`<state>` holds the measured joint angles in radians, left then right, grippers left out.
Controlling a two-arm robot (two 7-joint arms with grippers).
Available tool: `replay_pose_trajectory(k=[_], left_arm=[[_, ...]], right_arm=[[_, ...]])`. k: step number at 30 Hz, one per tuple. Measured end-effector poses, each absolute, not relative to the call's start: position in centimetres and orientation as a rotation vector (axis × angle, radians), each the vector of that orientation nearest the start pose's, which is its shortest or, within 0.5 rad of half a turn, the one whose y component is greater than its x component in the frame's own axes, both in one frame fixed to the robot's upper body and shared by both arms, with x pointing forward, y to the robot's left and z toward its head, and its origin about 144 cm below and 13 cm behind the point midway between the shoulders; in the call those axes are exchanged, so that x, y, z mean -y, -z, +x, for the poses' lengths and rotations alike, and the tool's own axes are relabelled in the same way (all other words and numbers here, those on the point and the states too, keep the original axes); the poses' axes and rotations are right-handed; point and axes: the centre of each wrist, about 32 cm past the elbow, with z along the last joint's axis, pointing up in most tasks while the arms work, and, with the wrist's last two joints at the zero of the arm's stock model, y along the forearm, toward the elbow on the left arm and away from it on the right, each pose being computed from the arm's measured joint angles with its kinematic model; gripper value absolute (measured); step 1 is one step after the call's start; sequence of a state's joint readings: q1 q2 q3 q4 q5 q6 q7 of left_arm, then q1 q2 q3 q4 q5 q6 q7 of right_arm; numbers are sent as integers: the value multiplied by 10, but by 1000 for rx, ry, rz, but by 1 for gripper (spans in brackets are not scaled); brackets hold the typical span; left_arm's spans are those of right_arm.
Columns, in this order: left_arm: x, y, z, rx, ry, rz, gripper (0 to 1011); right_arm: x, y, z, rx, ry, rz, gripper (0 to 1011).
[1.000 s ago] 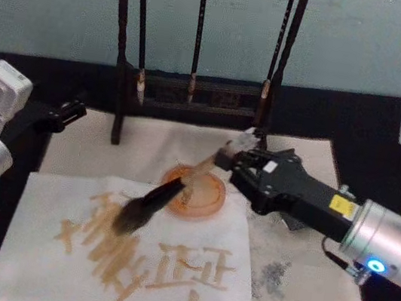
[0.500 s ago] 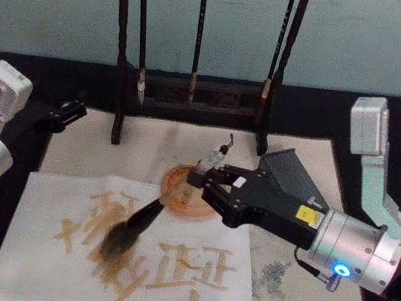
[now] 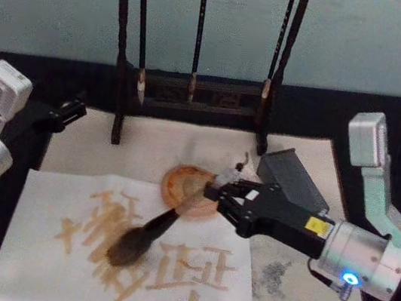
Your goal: Pick up the brush from the inkstone, write on the paper, then place the brush back to its original position.
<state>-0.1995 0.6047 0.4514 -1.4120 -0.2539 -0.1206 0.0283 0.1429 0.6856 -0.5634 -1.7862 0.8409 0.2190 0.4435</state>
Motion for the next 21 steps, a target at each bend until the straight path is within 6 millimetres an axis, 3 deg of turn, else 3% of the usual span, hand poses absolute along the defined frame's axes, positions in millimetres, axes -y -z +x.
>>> replay_pose_trajectory(k=[21], left_arm=[[-310, -1140, 489, 285, -1248, 304, 1002]], right_arm=[[277, -1193, 430, -337, 620, -52, 173]])
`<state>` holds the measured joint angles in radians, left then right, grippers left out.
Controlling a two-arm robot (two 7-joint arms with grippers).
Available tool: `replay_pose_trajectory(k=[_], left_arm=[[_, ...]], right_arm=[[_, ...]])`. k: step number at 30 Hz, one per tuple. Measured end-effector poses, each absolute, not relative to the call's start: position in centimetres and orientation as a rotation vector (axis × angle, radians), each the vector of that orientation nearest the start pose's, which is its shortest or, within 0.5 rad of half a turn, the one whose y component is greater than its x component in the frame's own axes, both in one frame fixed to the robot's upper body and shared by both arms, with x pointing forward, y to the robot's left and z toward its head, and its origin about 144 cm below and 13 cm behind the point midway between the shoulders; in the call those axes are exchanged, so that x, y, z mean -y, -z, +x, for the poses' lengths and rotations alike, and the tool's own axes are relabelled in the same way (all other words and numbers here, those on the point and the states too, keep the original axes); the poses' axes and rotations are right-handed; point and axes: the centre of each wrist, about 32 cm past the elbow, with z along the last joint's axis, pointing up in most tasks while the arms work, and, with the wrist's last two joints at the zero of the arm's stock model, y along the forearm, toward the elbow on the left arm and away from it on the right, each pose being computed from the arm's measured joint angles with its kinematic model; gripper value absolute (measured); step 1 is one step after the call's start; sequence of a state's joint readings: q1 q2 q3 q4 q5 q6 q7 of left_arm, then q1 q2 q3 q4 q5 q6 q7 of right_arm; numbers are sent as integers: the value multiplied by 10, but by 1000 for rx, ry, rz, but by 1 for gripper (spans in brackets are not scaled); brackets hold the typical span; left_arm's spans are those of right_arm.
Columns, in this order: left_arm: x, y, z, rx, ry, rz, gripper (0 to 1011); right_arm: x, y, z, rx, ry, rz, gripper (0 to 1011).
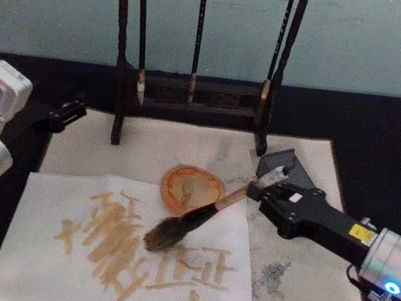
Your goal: Pick up the brush from the inkstone, write on the paper, then place the brush back to its original position.
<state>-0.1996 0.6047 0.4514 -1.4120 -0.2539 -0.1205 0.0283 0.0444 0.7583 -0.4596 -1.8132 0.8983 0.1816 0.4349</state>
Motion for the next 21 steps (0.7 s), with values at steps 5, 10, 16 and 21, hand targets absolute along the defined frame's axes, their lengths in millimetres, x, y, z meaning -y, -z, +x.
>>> replay_pose_trajectory(k=[5, 10, 16, 21], left_arm=[[-310, -1140, 489, 285, -1248, 304, 1002], [-310, -1140, 489, 285, -1248, 304, 1002], [-310, -1140, 489, 285, -1248, 304, 1002], [-310, -1140, 489, 285, -1248, 304, 1002]], right_arm=[[284, -1196, 426, -334, 630, -36, 173], [286, -1202, 423, -321, 619, -12, 173], [278, -1211, 422, -297, 582, 24, 173], [266, -1217, 425, -282, 541, 50, 173]])
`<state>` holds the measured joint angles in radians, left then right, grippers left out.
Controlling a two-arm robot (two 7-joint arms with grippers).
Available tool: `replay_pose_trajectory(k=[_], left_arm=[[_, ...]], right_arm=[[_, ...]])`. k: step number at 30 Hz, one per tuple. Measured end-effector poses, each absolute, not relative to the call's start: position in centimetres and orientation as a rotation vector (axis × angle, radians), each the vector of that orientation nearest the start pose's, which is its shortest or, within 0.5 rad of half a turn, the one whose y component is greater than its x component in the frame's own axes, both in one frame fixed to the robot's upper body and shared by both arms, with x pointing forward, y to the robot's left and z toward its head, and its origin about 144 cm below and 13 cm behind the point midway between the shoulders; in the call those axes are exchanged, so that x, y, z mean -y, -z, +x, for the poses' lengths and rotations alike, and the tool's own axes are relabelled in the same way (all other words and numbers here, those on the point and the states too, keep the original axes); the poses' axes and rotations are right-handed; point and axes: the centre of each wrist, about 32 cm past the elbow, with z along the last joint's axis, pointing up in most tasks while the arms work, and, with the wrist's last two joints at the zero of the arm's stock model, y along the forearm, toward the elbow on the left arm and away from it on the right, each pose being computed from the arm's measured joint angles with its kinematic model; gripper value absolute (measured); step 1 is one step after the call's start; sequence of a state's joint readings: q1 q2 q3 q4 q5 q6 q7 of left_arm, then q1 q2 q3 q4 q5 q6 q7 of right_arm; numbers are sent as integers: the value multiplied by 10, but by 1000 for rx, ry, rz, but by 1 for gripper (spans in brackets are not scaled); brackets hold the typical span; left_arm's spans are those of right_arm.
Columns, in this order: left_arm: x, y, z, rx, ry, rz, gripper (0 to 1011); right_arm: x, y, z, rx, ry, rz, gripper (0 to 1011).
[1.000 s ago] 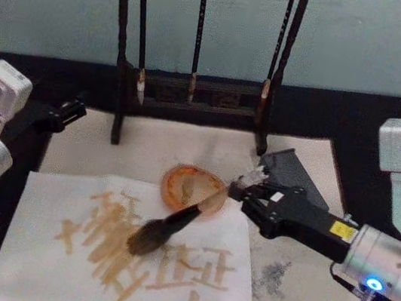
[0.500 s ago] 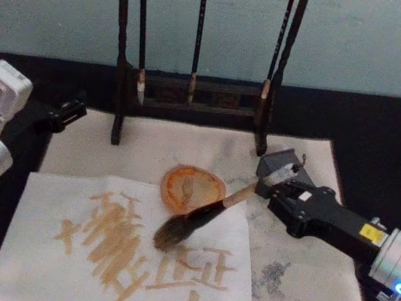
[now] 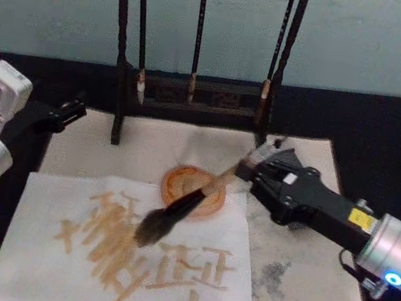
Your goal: Pick up the brush from the inkstone, write on the paper, then place the brush back to its original position.
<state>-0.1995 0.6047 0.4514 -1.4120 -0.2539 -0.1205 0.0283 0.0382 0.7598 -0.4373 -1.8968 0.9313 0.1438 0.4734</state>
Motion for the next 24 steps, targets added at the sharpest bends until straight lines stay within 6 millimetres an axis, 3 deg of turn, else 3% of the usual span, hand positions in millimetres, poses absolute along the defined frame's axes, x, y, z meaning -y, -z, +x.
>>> replay_pose_trajectory(k=[13, 24], left_arm=[[-310, -1140, 489, 285, -1248, 304, 1002], [-310, -1140, 489, 285, -1248, 304, 1000]], right_arm=[[241, -1209, 435, -312, 491, 37, 173], [248, -1195, 438, -358, 523, 19, 173]])
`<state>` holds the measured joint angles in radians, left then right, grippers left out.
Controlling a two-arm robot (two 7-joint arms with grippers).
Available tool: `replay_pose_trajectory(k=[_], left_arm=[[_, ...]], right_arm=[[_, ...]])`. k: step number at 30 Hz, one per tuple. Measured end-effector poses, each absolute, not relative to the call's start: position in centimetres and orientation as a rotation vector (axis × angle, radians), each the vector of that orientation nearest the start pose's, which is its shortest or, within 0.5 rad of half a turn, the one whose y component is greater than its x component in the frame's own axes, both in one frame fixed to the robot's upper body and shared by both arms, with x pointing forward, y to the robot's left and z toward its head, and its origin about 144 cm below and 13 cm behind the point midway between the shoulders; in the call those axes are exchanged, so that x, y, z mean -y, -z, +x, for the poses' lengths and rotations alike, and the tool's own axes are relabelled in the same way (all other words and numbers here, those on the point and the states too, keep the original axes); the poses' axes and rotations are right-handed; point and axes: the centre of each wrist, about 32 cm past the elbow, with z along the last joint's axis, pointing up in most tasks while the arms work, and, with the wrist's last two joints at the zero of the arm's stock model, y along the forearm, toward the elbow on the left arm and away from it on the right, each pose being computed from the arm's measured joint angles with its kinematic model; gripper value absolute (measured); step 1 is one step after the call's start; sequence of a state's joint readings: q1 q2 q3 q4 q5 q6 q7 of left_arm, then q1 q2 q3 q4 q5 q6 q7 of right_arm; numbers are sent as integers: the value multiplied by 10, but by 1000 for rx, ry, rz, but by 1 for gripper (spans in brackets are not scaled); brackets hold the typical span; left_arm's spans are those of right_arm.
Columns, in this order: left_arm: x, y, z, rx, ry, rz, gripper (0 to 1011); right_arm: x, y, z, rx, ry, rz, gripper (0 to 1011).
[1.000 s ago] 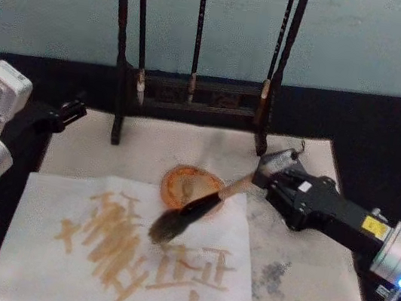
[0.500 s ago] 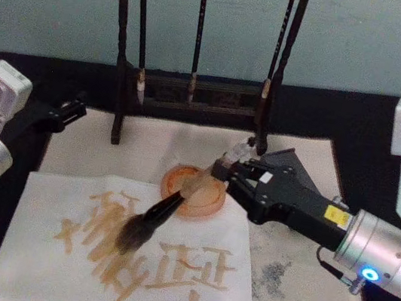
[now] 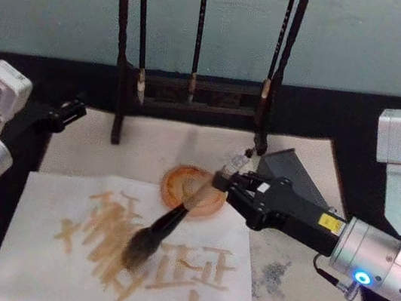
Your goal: Pick up the brush from the inkstone, write on the paper, then place the brush back to its original position.
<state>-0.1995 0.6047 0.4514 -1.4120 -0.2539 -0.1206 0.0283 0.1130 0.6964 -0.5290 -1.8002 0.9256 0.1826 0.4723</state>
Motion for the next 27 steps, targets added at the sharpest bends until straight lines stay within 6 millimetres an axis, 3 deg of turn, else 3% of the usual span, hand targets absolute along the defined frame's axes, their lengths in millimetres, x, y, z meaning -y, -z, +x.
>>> replay_pose_trajectory(k=[13, 27], left_arm=[[-310, -1140, 489, 285, -1248, 304, 1002], [-310, -1140, 489, 285, -1248, 305, 1002]], right_arm=[[275, -1183, 431, -401, 599, 15, 173], [306, -1194, 419, -371, 669, 62, 173]])
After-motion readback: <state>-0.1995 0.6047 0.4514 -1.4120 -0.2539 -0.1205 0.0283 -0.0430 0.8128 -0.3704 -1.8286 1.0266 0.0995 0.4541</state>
